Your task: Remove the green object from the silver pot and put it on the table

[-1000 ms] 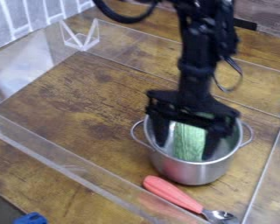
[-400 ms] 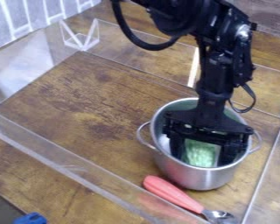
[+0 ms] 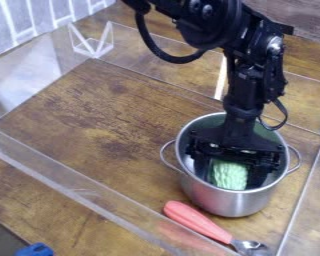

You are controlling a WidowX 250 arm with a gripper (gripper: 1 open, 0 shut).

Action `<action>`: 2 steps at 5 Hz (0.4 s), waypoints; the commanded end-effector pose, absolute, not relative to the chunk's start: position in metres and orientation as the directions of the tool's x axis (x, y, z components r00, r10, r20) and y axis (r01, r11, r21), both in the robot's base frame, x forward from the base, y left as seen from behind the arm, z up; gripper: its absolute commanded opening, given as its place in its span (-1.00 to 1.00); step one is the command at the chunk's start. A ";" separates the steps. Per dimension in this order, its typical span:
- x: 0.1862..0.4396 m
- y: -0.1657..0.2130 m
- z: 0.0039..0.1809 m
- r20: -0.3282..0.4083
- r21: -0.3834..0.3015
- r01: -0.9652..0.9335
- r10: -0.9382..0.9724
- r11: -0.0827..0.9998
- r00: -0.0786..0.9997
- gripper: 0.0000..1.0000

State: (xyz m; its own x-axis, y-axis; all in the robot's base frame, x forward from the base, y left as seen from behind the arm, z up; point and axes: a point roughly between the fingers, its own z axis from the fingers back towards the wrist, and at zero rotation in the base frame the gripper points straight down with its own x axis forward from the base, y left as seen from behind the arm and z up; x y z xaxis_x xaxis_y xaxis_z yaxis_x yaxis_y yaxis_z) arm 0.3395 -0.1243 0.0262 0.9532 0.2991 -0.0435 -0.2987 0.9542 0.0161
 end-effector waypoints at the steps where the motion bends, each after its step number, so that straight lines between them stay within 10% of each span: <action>1: 0.343 -0.112 0.047 0.002 -0.011 -0.382 0.382 0.924 0.924 -1.00; 2: 0.343 -0.114 0.048 0.003 -0.007 -0.356 0.356 0.934 0.934 -1.00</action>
